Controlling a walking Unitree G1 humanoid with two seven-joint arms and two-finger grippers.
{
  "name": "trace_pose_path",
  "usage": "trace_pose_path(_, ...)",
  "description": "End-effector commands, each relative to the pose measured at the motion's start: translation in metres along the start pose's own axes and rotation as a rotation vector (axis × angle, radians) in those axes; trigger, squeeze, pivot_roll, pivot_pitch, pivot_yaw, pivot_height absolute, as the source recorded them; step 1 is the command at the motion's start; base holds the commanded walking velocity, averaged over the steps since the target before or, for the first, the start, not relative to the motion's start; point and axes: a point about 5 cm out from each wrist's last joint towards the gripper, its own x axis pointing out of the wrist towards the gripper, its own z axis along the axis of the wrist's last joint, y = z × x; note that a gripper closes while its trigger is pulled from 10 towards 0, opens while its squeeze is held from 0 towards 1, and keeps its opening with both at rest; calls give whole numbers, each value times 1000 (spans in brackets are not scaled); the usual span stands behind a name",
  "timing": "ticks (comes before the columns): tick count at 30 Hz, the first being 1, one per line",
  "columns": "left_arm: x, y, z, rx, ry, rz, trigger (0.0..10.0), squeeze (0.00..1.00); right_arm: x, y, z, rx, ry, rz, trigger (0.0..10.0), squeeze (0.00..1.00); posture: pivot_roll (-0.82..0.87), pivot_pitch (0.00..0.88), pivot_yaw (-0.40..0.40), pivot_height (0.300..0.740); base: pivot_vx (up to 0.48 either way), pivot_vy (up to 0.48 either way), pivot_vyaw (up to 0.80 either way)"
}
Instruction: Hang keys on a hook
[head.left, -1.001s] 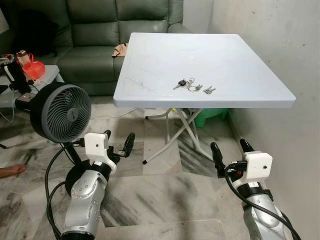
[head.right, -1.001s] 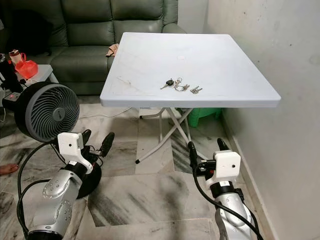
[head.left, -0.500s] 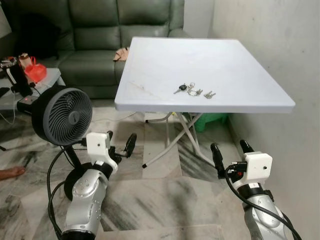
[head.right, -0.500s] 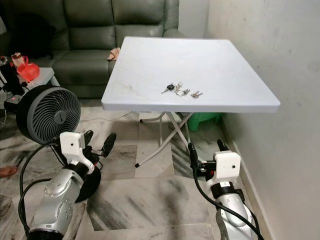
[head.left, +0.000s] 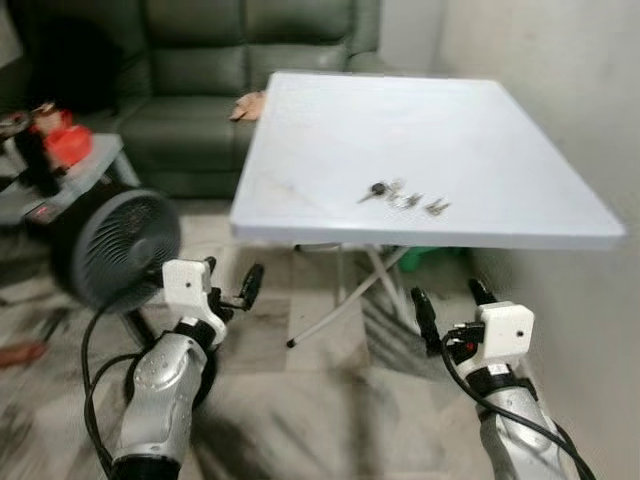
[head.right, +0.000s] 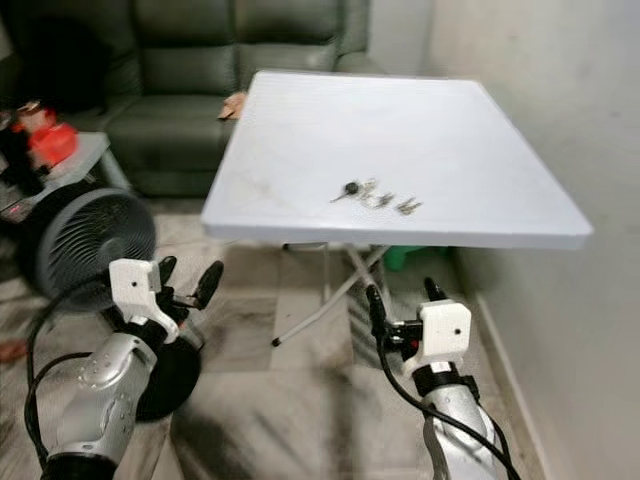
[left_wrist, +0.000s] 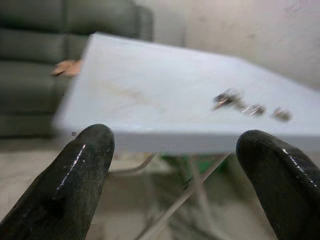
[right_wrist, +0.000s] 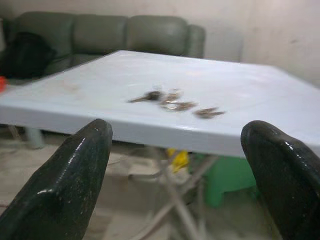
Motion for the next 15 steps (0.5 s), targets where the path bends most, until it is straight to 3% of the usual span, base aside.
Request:
trace_pose_path(1, 0, 1, 2, 16, 3, -17, 10000, 0, 2, 0, 0, 7, 4, 0, 10000, 0, -21, 0, 1, 740, 416, 0, 0)
trace_pose_path(7, 1, 0, 2, 15, 4, -18, 10000, 0, 2, 0, 0, -29, 12, 24, 10000, 0, -21, 0, 1, 740, 415, 0, 0)
trace_pose_path(15, 2, -1, 2, 20, 1, -20, 10000, 0, 2, 0, 1, 5, 7, 24, 10000, 0, -24, 0, 0, 740, 414, 0, 700)
